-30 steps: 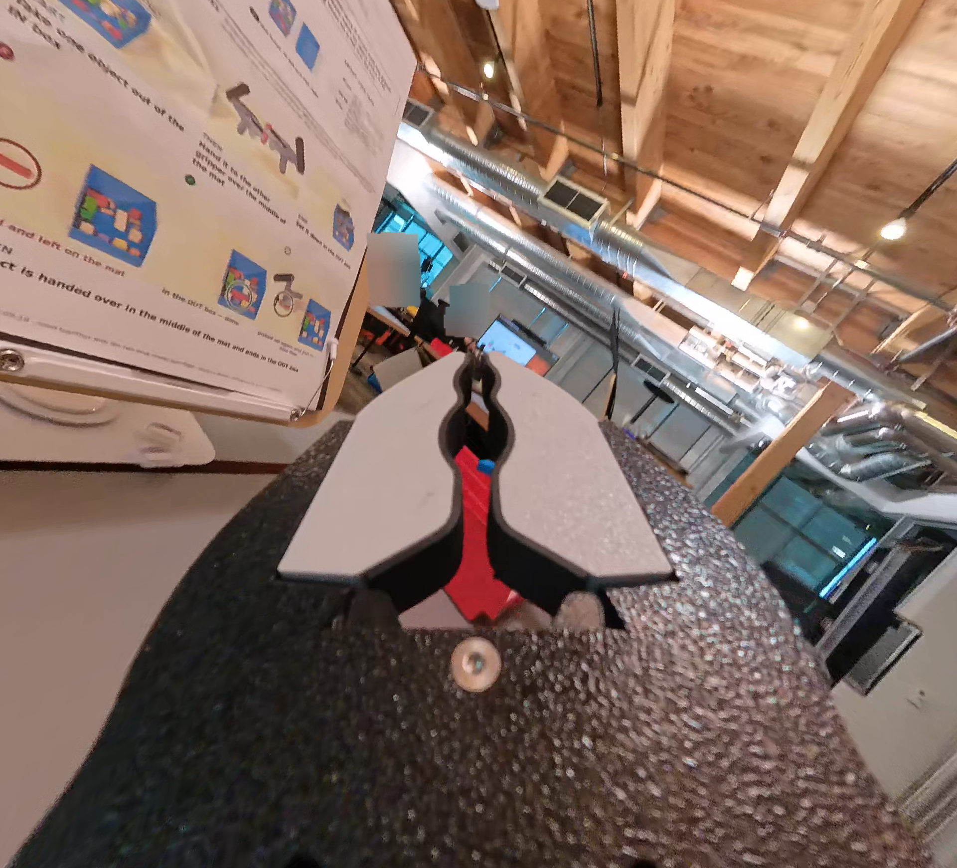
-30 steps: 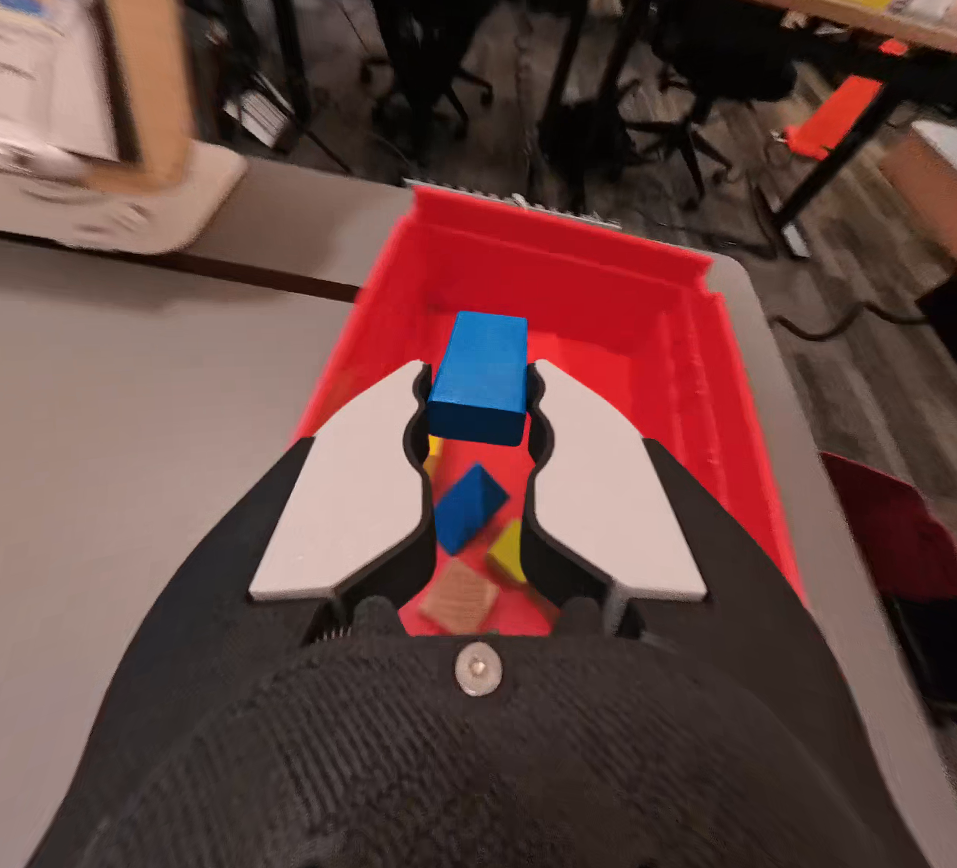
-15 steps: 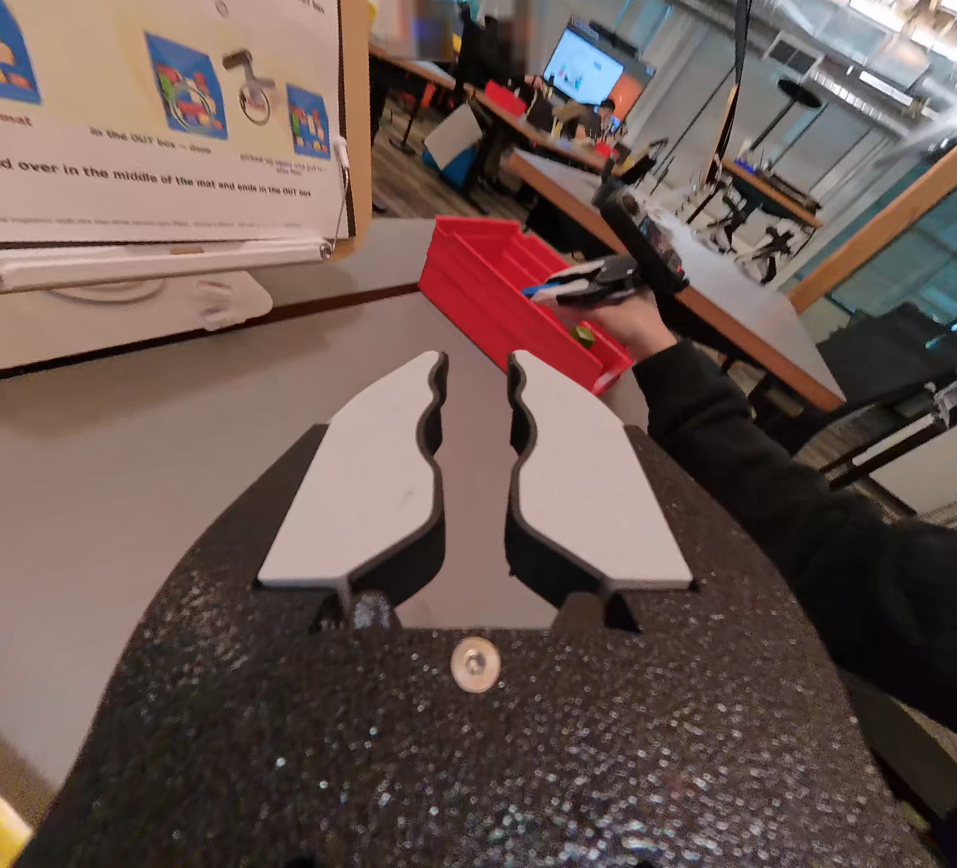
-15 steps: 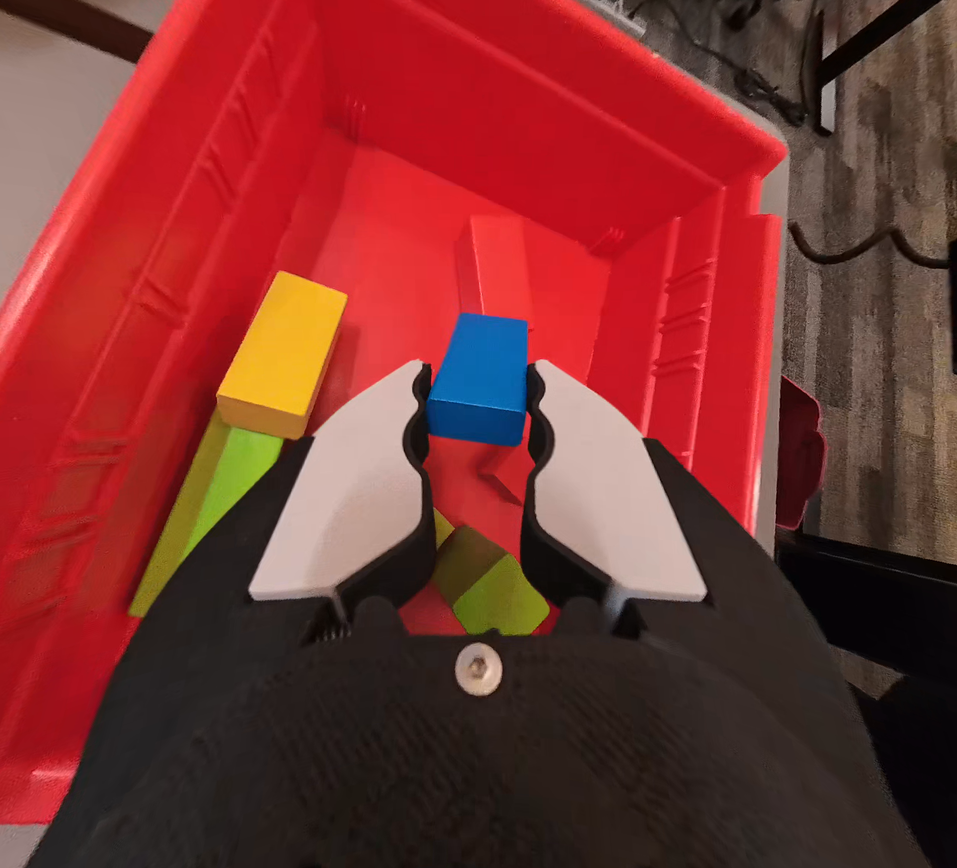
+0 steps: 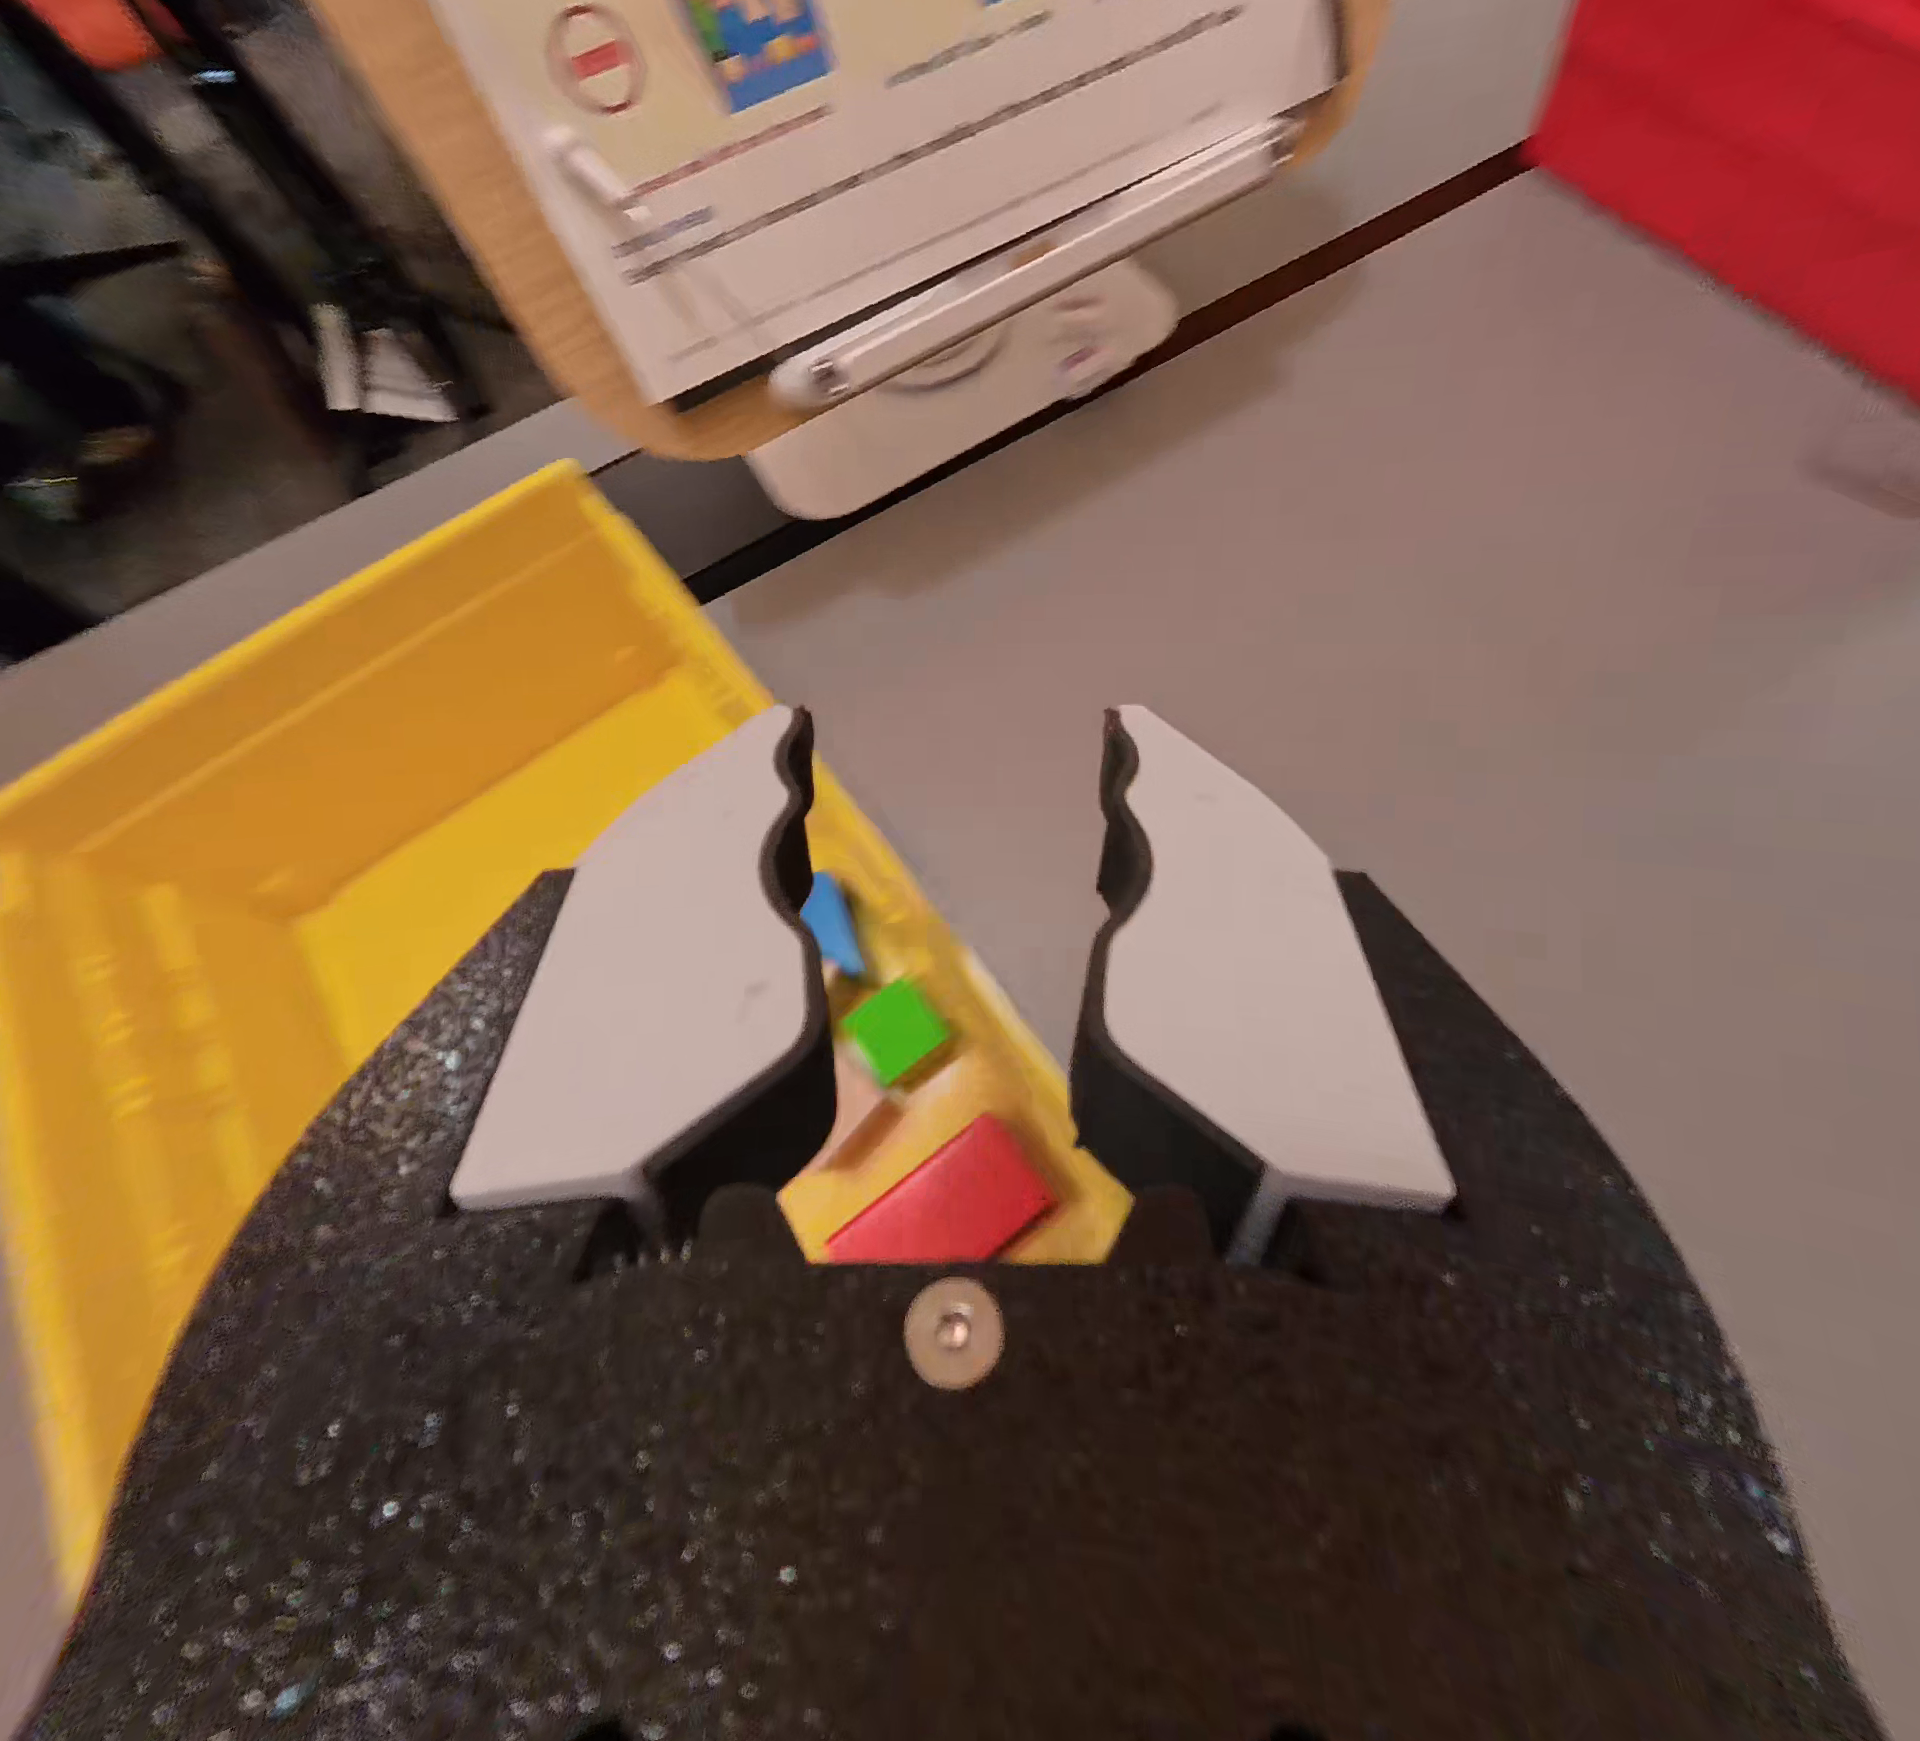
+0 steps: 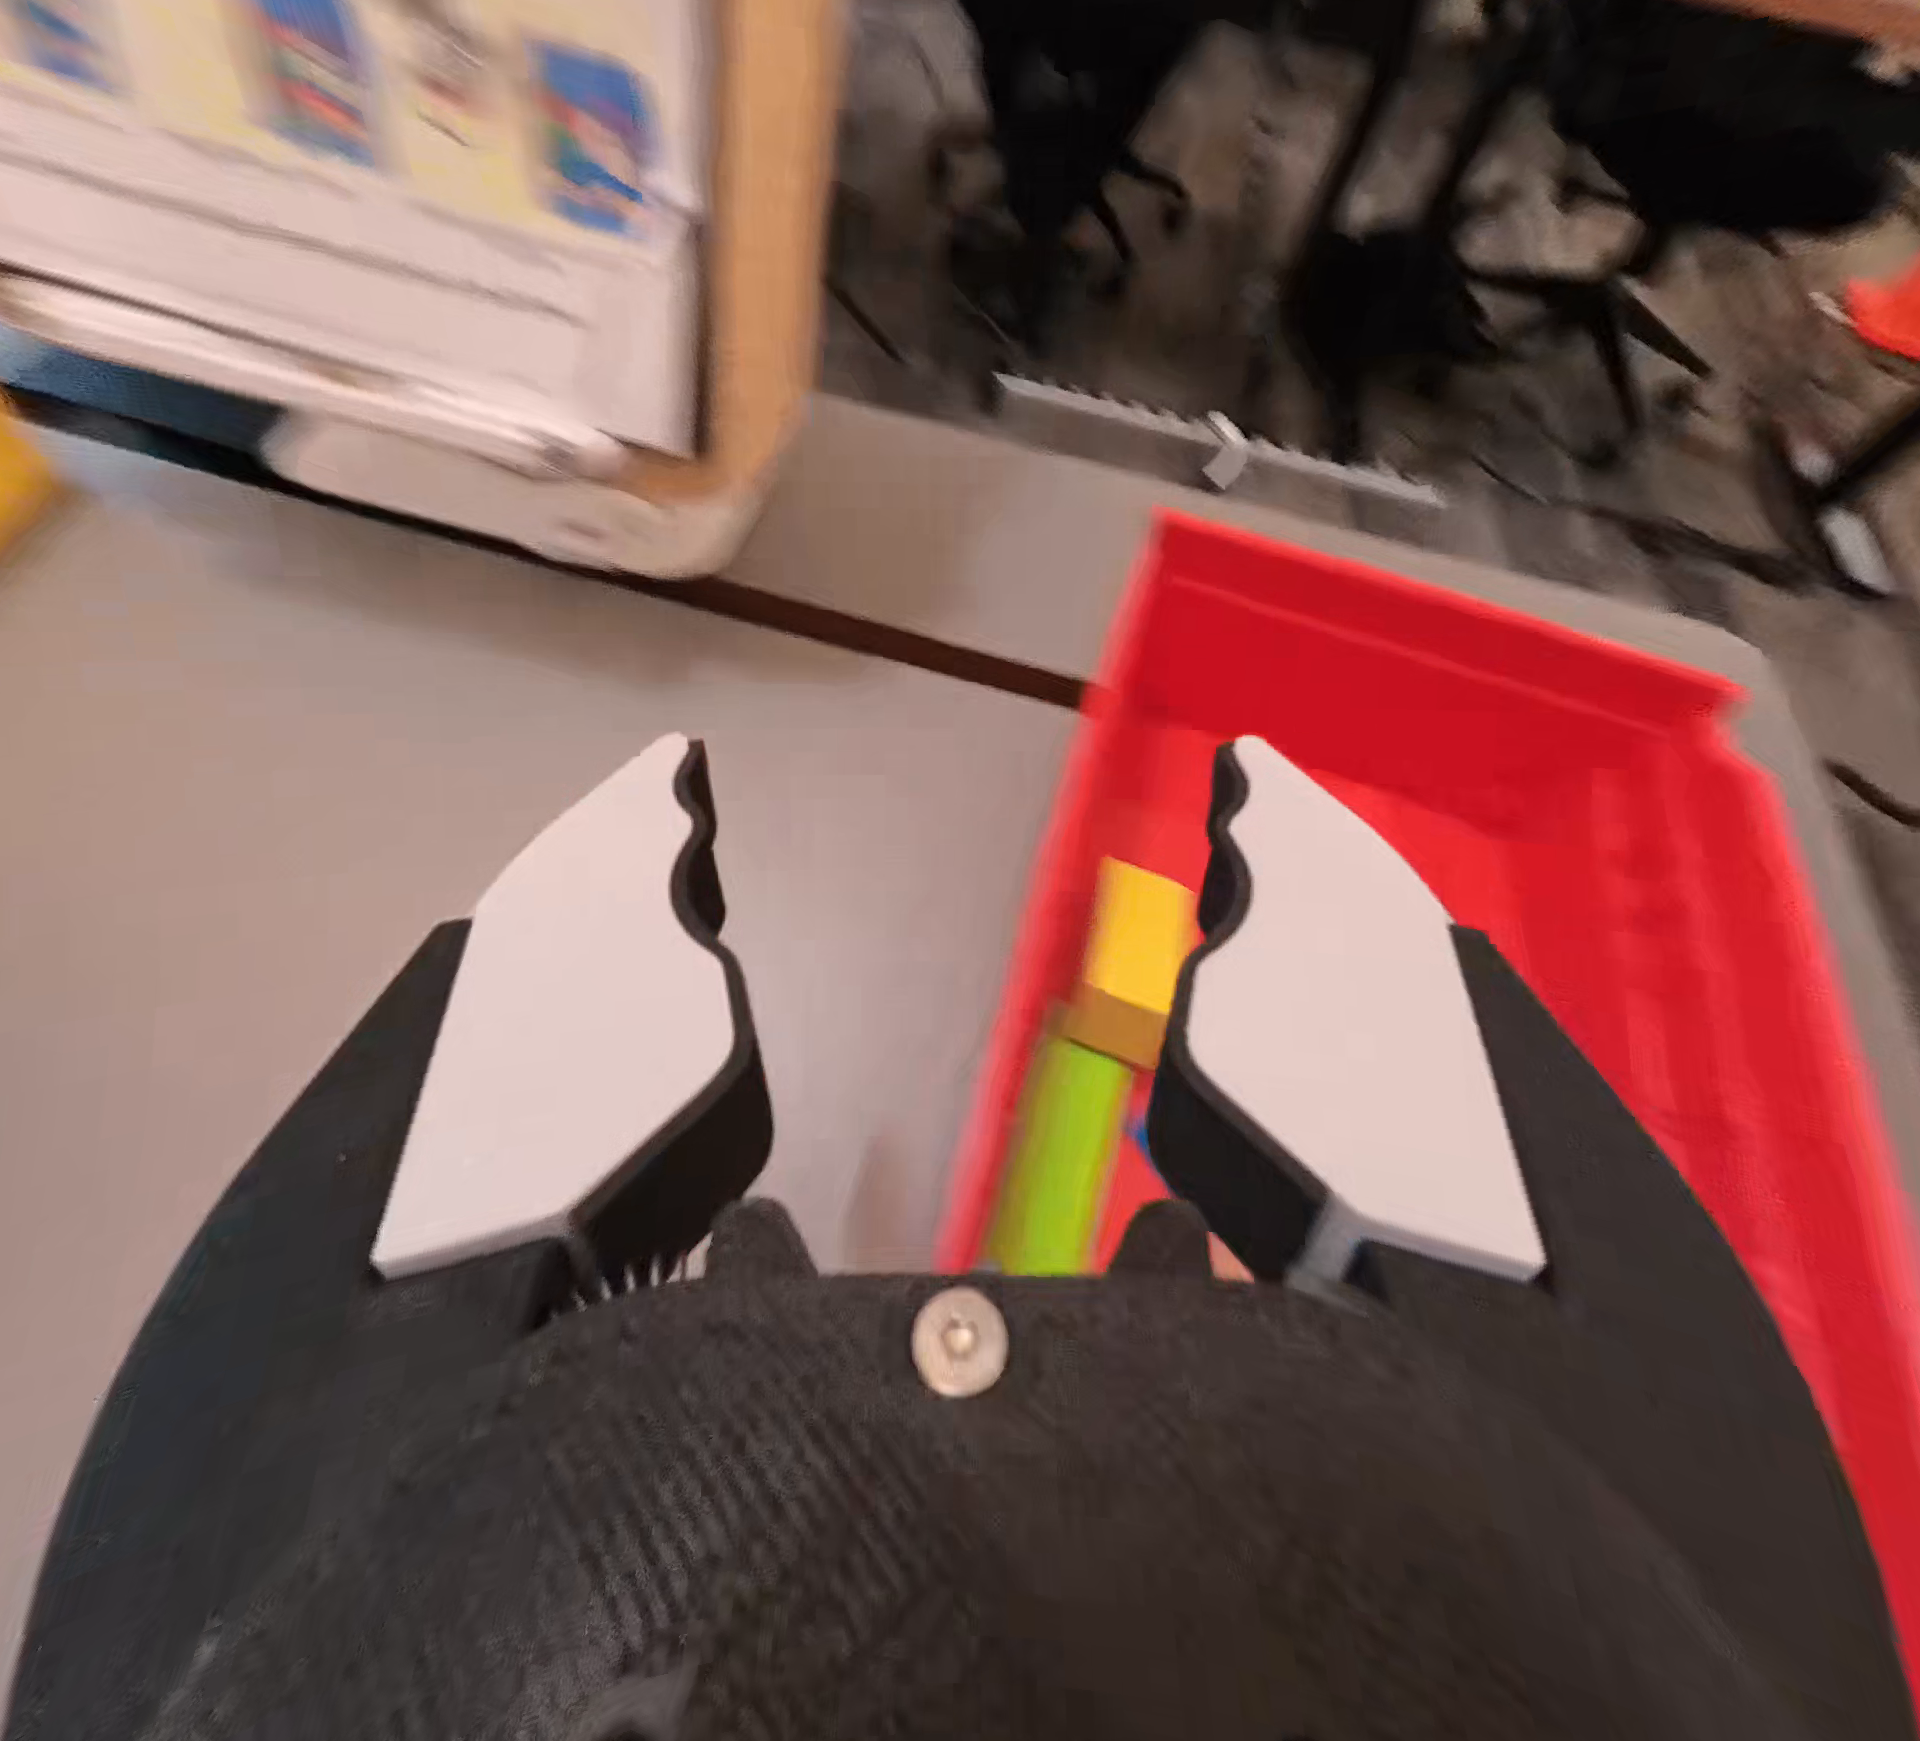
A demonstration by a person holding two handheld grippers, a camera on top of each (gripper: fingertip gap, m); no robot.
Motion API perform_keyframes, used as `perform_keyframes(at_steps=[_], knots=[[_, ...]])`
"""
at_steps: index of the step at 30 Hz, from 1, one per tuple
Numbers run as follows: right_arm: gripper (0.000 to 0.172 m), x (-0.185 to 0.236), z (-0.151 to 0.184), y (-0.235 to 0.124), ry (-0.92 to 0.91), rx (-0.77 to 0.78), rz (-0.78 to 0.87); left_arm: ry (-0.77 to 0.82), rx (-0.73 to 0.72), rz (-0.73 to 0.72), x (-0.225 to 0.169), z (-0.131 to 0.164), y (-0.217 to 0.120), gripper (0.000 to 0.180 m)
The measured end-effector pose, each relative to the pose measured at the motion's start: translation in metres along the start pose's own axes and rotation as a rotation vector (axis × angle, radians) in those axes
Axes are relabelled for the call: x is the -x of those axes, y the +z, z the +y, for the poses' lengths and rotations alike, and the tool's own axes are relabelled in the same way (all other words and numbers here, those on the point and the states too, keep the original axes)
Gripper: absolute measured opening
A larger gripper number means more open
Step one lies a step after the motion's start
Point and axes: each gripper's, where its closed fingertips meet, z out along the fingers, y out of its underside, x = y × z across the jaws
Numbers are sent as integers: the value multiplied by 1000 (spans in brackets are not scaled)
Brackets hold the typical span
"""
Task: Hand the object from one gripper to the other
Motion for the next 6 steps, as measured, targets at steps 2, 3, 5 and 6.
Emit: perform_keyframes(at_steps=[2,3,5,6], knots=[[91,50,-18,-3,22,-93,-146,3,3,-85,23,6,-9,52],[91,70,-24,-4,33,-122,-198,-12,1,-116,34,8,-13,52],[92,100,-31,-4,40,-158,-271,-42,38,-145,52,21,-20,52],[92,111,-32,-4,38,-170,-301,-46,76,-146,59,31,-23,51]])
